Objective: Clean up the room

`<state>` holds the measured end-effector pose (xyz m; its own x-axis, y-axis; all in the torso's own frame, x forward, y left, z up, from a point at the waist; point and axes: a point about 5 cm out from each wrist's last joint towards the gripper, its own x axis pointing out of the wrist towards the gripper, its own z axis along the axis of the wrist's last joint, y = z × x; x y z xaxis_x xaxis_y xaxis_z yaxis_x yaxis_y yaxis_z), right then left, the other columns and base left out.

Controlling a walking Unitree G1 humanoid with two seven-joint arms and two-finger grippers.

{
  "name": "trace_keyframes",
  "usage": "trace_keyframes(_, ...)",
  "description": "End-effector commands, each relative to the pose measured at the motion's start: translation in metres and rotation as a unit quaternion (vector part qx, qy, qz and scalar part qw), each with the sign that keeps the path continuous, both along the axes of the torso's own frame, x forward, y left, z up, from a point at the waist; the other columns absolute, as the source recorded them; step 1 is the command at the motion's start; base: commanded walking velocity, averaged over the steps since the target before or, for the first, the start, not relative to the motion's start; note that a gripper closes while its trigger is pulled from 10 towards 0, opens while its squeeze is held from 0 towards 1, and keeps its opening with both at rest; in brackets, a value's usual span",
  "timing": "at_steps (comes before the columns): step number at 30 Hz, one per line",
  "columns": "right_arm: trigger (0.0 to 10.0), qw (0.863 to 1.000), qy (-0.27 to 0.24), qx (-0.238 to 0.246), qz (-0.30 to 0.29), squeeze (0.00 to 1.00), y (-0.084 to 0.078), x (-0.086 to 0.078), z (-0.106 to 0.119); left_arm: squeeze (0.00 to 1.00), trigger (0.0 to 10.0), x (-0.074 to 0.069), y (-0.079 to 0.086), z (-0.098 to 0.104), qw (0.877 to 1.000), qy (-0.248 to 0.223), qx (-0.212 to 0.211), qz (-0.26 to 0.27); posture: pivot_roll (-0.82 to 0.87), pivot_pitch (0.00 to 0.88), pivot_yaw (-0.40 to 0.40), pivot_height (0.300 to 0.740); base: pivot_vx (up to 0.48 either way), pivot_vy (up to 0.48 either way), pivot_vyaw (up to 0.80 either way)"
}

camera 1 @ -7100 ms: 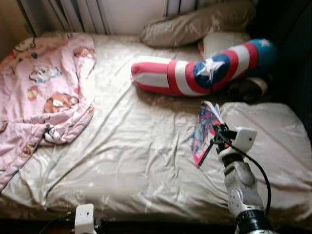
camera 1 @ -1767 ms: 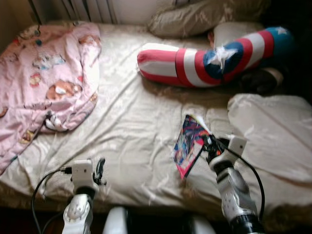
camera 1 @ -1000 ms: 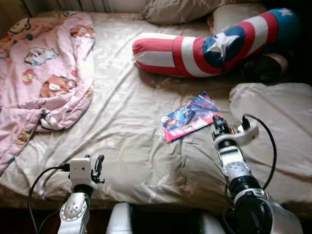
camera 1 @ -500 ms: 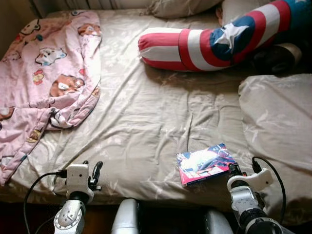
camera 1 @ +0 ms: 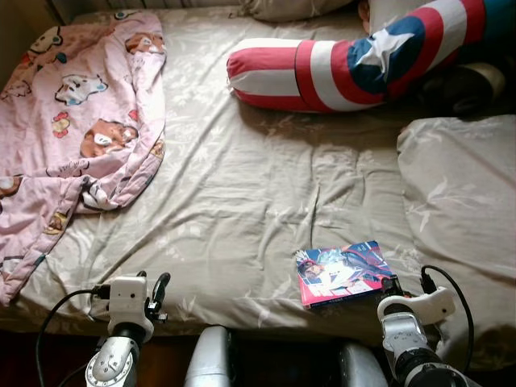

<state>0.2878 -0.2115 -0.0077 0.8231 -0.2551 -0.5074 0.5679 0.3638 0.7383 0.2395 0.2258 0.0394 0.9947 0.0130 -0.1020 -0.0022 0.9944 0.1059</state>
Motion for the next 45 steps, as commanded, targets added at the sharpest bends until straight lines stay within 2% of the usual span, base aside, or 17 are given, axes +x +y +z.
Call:
trace_keyframes(1, 10.0, 0.999, 0.035, 0.013, 0.010, 0.00, 0.008, -0.011, -0.013, 0.00, 10.0, -0.007, 0.005, -0.003, 1.000, 0.017, 0.010, -0.001, 0.23, 0.302, 0.097, 0.651, 0.000, 0.000, 0.00)
trace_keyframes(4, 10.0, 0.999, 0.043, 0.021, -0.010, 0.00, 0.006, -0.015, -0.016, 0.00, 10.0, -0.008, 0.006, -0.003, 1.000, 0.021, 0.013, -0.004, 0.23, 0.309, 0.100, 0.651, 0.000, 0.000, 0.00)
trace_keyframes(5, 10.0, 0.997, 0.046, 0.045, -0.046, 0.00, 0.004, -0.019, -0.018, 0.00, 10.0, -0.010, 0.006, -0.002, 1.000, 0.023, 0.015, -0.005, 0.24, 0.313, 0.103, 0.651, 0.000, 0.000, 0.00)
trace_keyframes(7, 10.0, 0.994, 0.045, 0.066, -0.080, 0.00, 0.001, -0.023, -0.021, 0.00, 10.0, -0.011, 0.007, -0.002, 1.000, 0.024, 0.017, -0.006, 0.24, 0.317, 0.106, 0.651, 0.000, 0.000, 0.00)
trace_keyframes(13, 10.0, 0.989, 0.026, 0.086, -0.115, 0.00, -0.002, -0.024, -0.020, 0.00, 10.0, -0.015, 0.007, -0.002, 0.999, 0.028, 0.021, -0.010, 0.25, 0.328, 0.112, 0.651, 0.000, 0.000, 0.00)
trace_keyframes(17, 10.0, 0.989, 0.014, 0.095, -0.115, 0.00, 0.000, -0.020, -0.018, 0.00, 10.0, -0.019, 0.008, -0.001, 0.999, 0.031, 0.024, -0.011, 0.27, 0.337, 0.115, 0.651, 0.000, 0.000, 0.00)
trace_keyframes(21, 10.0, 0.986, -0.020, 0.106, -0.127, 0.00, -0.003, -0.013, -0.010, 0.00, 10.0, -0.020, 0.010, -0.001, 0.999, 0.033, 0.027, -0.011, 0.27, 0.342, 0.117, 0.651, 0.000, 0.000, 0.00)
trace_keyframes(28, 10.0, 0.986, -0.035, 0.111, -0.121, 0.00, -0.001, -0.005, -0.004, 0.00, 10.0, -0.022, 0.009, 0.000, 0.999, 0.037, 0.031, -0.014, 0.27, 0.349, 0.118, 0.651, 0.000, 0.000, 0.00)
trace_keyframes(36, 10.0, 0.991, -0.018, 0.085, -0.100, 0.00, -0.003, -0.007, -0.006, 0.00, 10.0, -0.022, 0.008, 0.000, 0.999, 0.040, 0.030, -0.015, 0.27, 0.351, 0.116, 0.651, 0.000, 0.000, 0.00)
trace_keyframes(45, 10.0, 0.995, 0.018, 0.055, -0.079, 0.00, -0.008, -0.018, -0.014, 0.00, 10.0, -0.020, 0.005, -0.001, 0.999, 0.041, 0.027, -0.017, 0.26, 0.347, 0.111, 0.651, 0.000, 0.000, 0.00)
